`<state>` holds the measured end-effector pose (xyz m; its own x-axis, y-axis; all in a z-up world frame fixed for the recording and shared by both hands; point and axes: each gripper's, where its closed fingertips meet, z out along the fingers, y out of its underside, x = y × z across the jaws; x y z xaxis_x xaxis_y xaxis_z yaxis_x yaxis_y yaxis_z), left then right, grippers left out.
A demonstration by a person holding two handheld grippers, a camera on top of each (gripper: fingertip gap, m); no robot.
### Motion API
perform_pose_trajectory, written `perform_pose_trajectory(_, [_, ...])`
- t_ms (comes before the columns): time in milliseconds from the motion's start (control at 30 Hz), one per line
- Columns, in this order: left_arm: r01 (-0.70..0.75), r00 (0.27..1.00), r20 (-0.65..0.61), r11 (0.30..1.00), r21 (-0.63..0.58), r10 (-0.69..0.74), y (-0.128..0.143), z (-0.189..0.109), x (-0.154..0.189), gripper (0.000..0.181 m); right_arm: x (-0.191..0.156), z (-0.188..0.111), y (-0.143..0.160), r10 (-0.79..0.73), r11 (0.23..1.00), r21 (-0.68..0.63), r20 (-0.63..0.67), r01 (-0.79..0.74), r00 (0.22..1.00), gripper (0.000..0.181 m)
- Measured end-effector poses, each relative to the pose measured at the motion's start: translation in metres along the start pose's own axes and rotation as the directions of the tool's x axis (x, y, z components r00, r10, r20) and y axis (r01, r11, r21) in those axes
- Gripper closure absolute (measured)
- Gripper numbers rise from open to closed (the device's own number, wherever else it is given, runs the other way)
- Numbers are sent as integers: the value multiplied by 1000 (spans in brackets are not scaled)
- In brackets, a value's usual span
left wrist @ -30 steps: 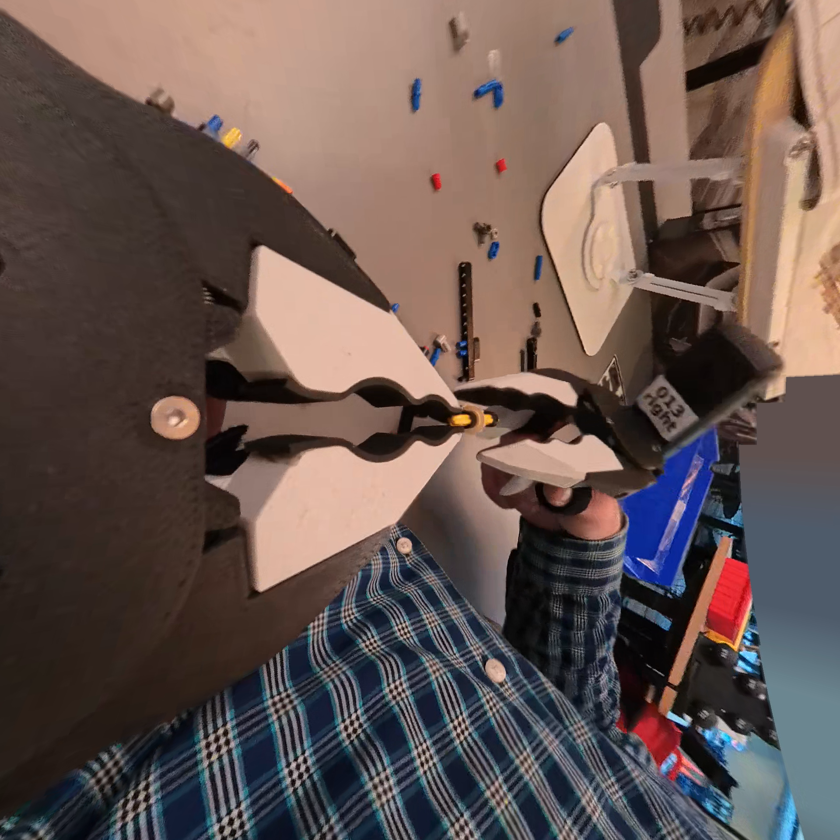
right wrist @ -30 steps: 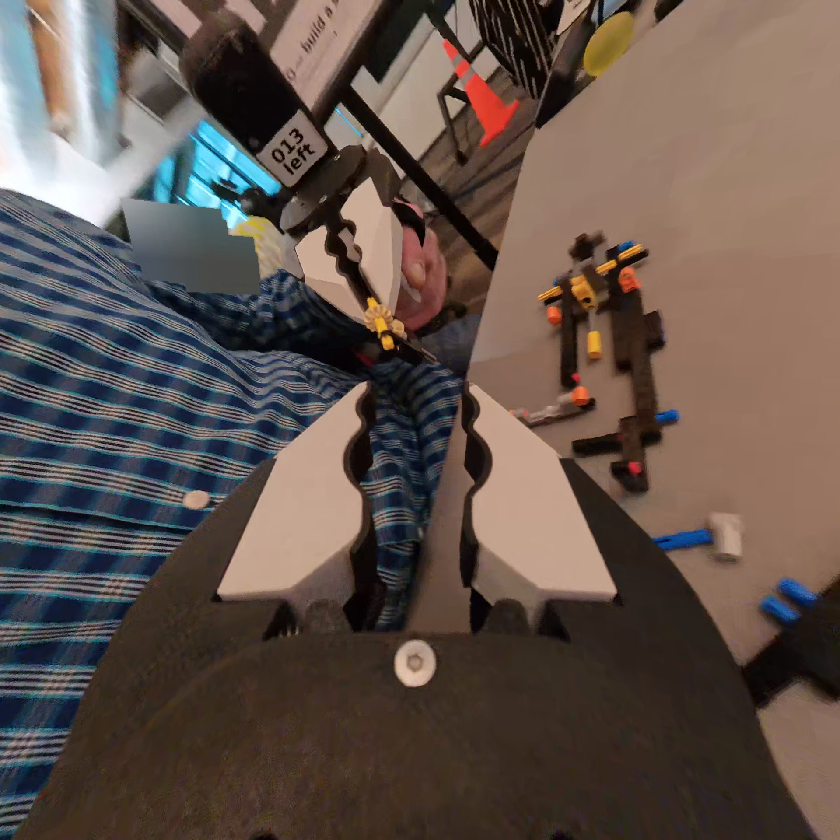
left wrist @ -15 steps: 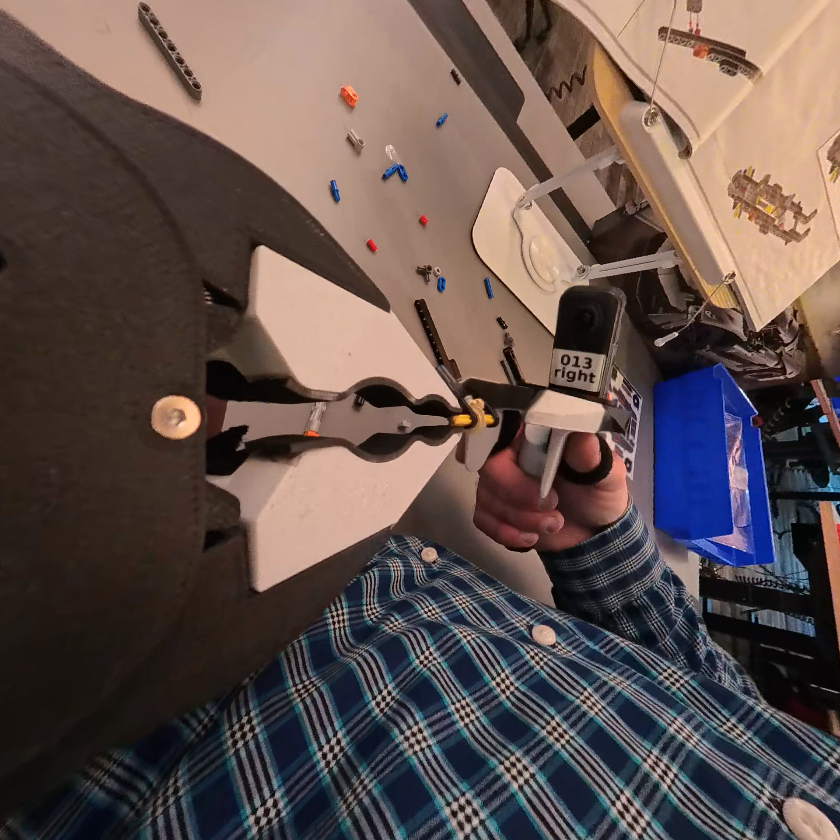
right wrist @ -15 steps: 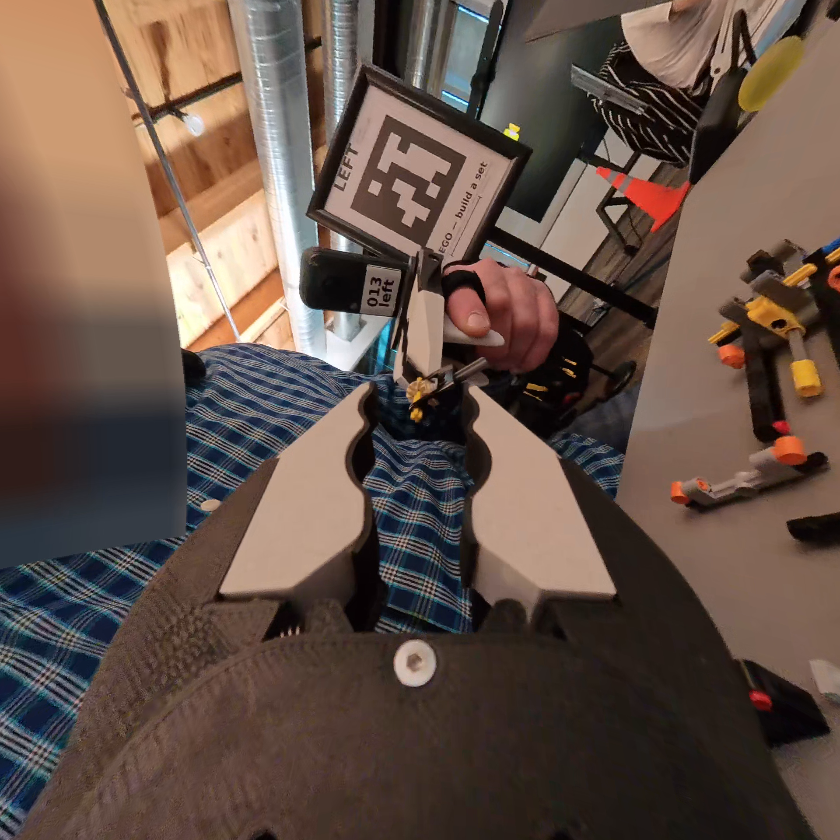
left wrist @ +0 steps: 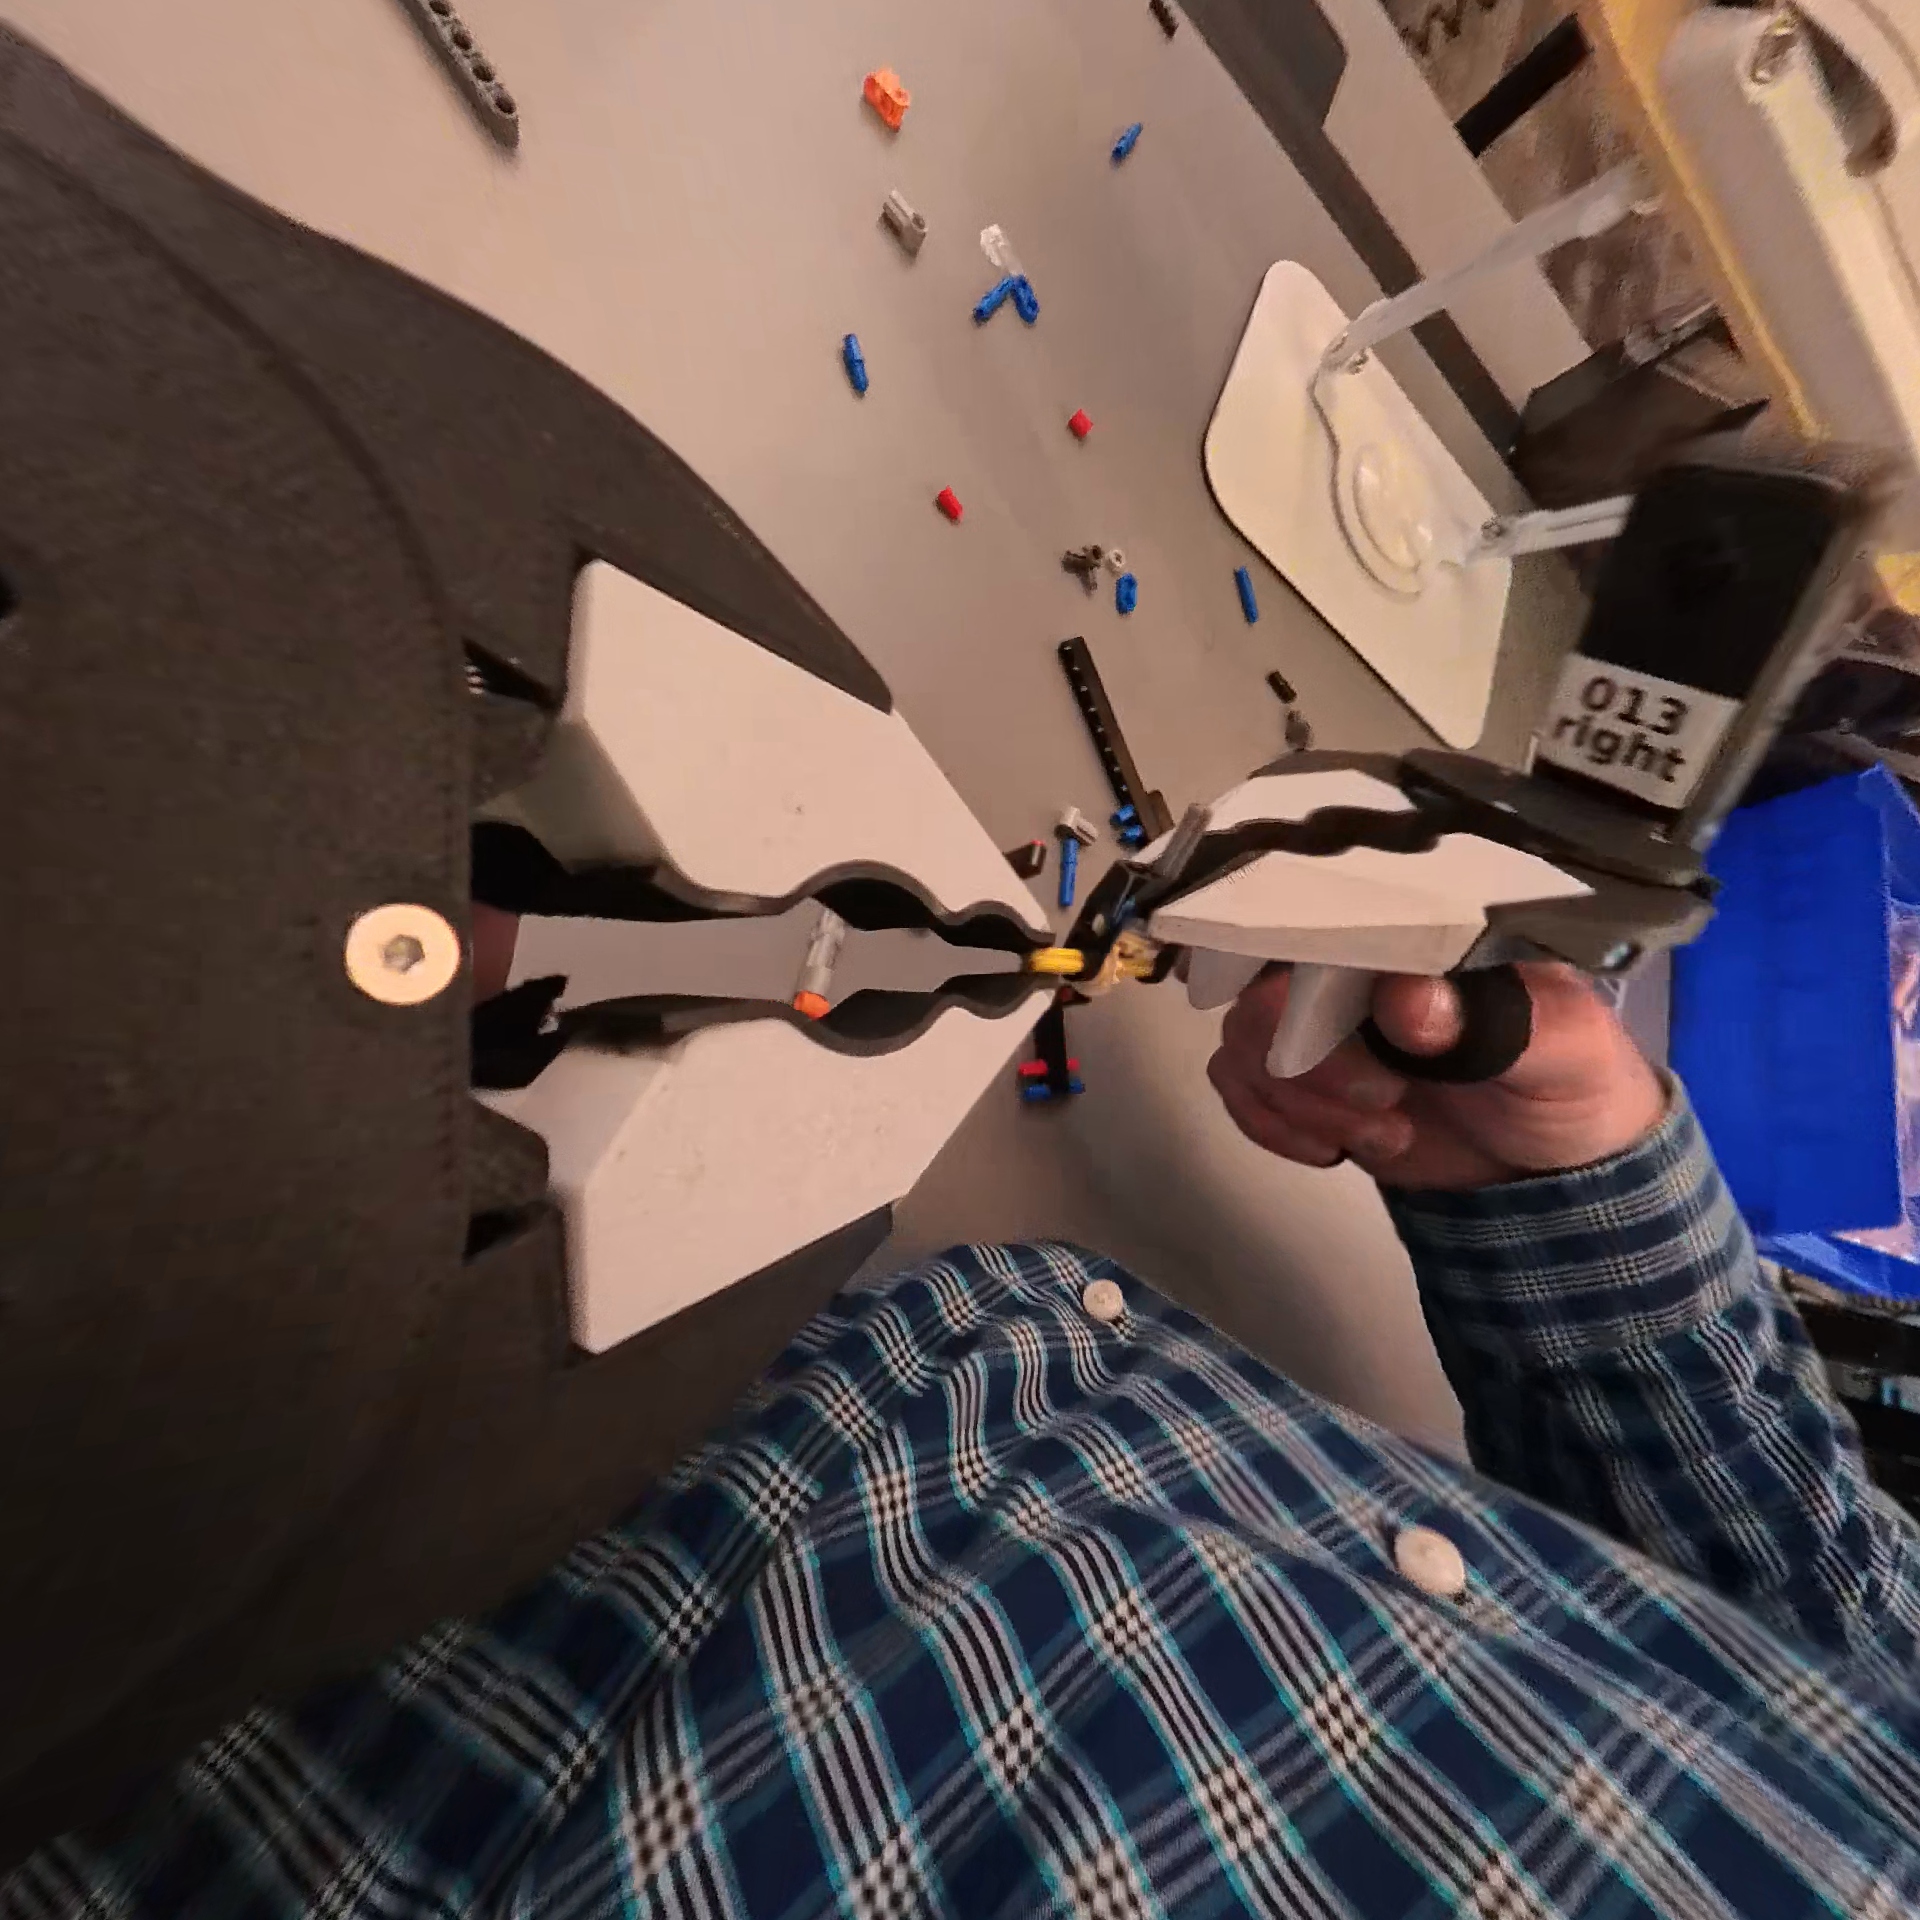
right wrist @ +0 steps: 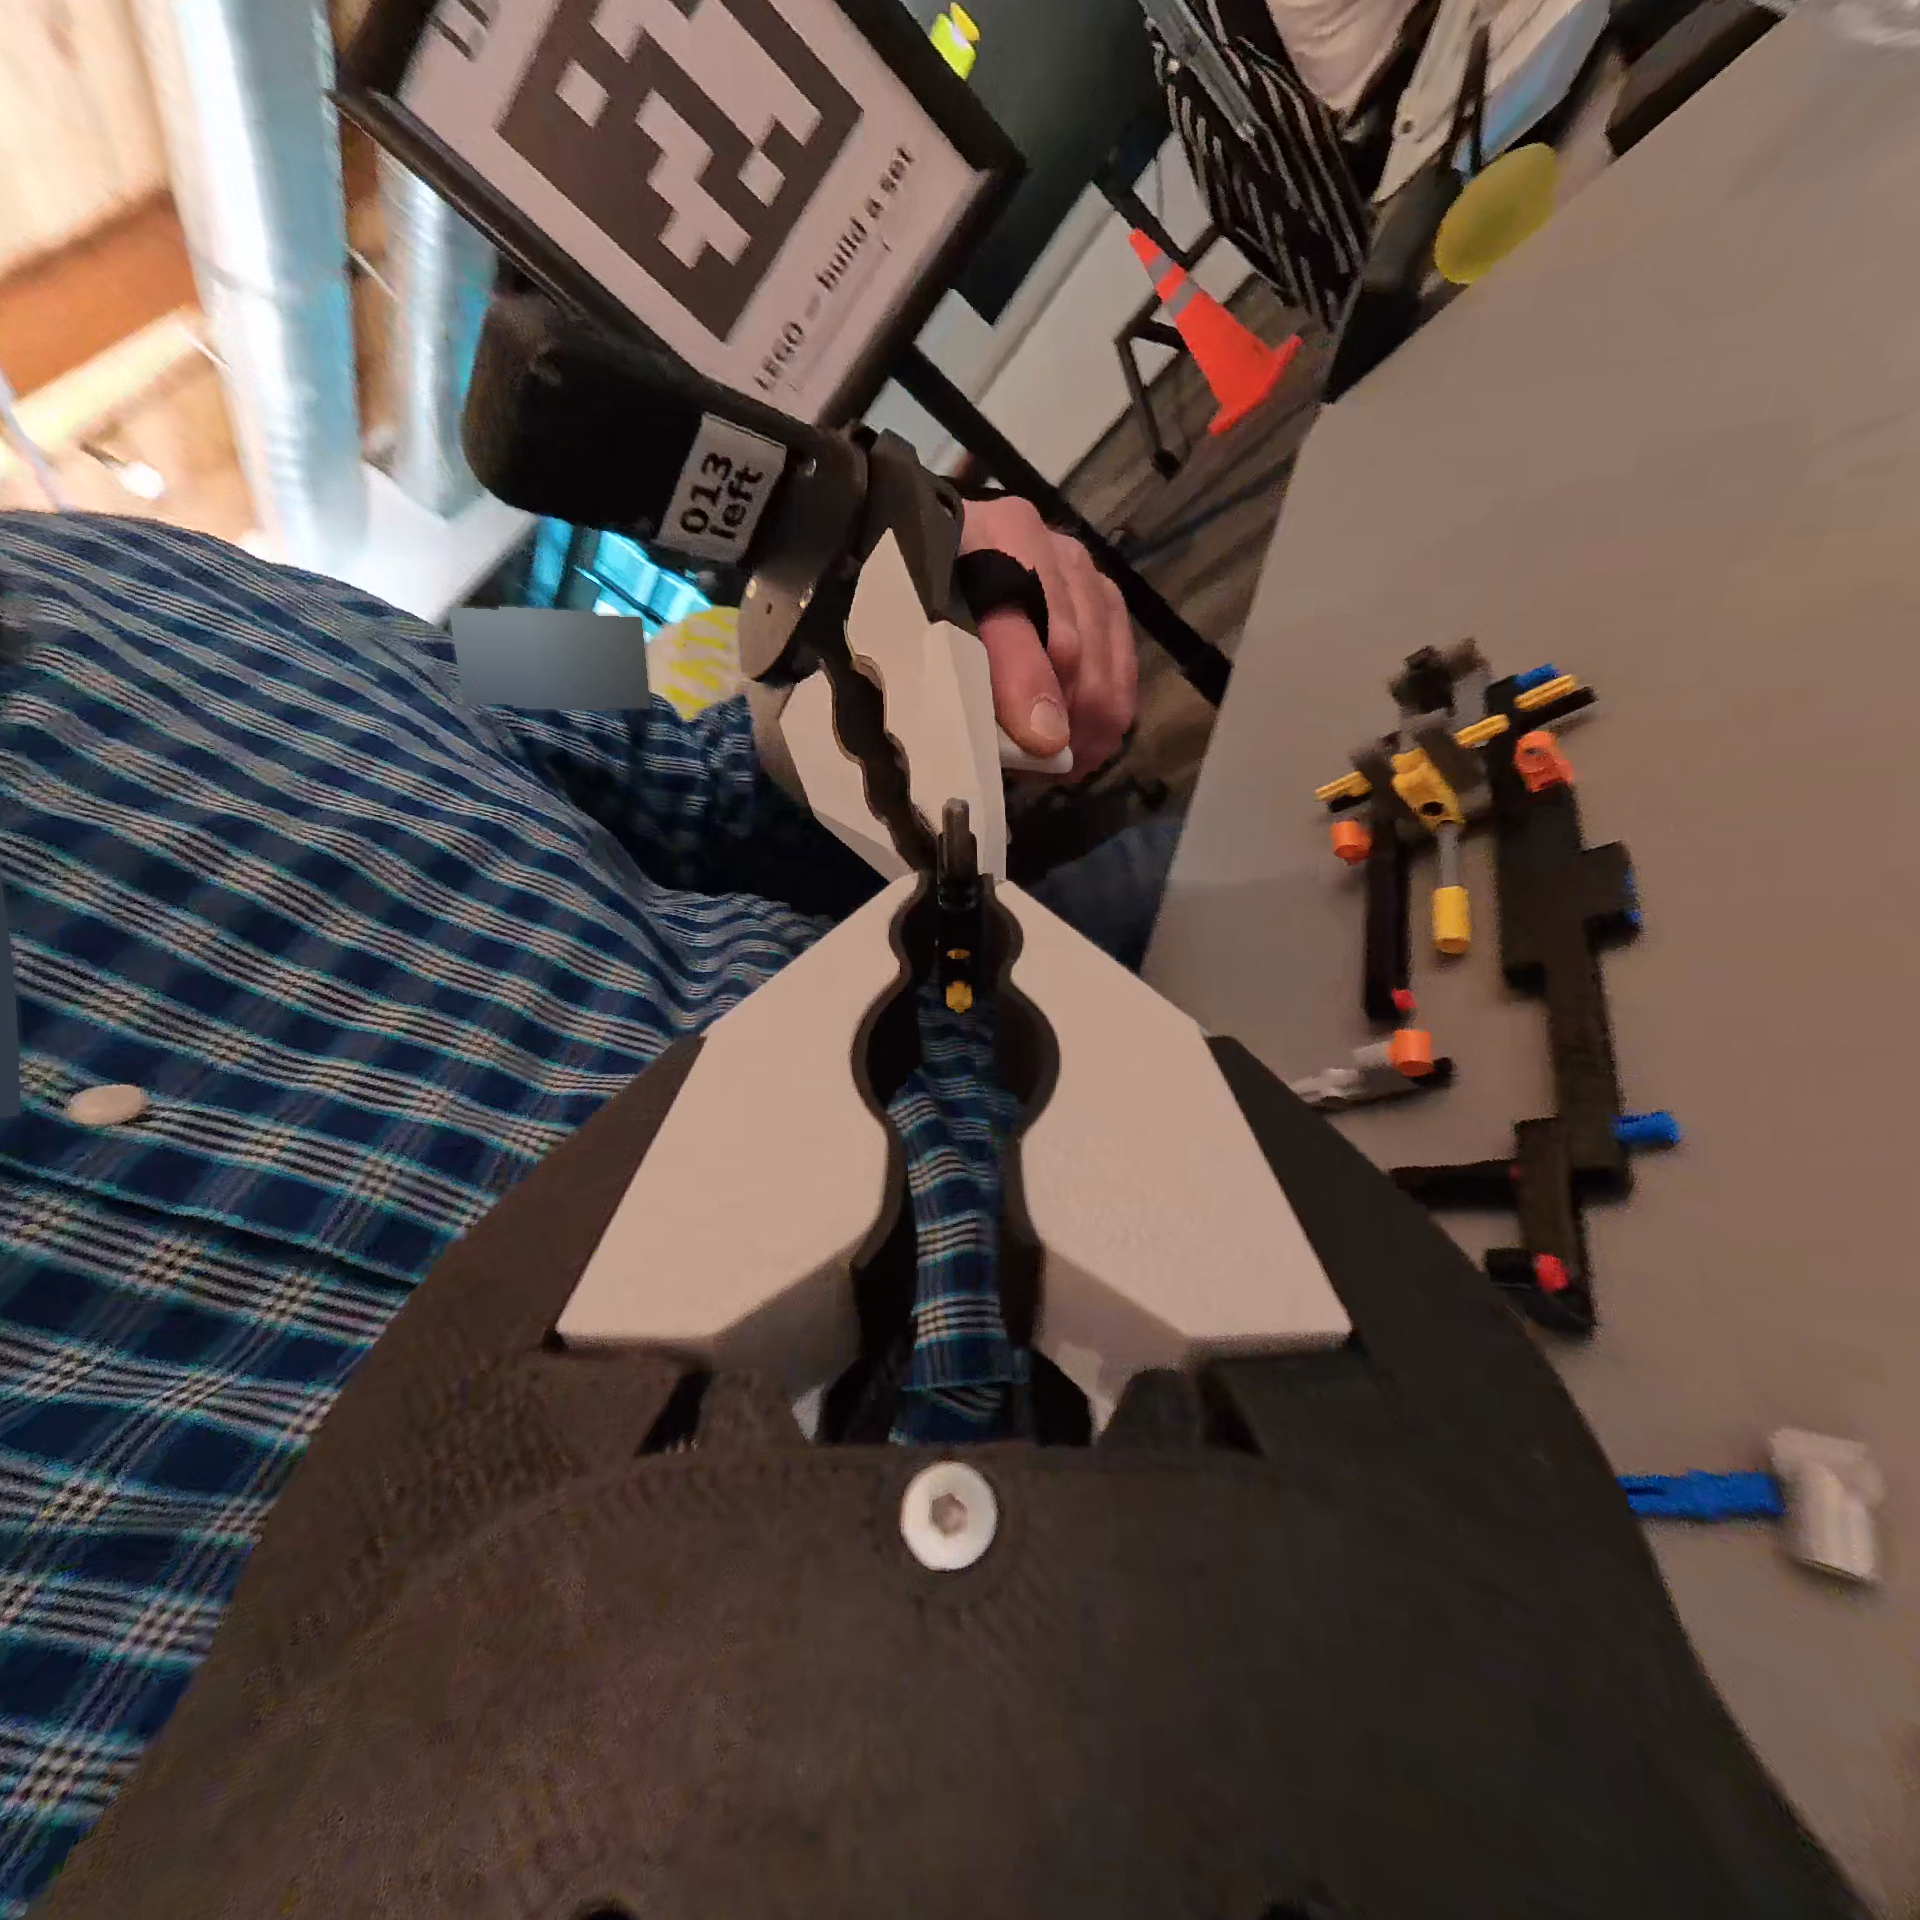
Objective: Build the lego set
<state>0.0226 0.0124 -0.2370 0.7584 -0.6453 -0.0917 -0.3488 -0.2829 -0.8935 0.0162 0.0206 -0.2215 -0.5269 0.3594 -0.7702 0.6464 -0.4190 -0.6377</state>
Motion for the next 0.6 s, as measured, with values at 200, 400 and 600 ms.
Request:
perform_pose_trajectory(200, [85,994,69,996,-39,-82,24,-3,-21,157,29,-1,-6,-96,995,-41,-169,90,981,176])
perform_pose_trajectory(400, [90,979,198,979,-181,-53,63,-18,-50,146,65,-2,-1,-213,975,-144,-379,170,900,176])
perform_pose_trajectory(600, [59,975,220,933,-354,22,106,-16,-65,138,94,5,10,-416,900,-345,-503,266,757,176])
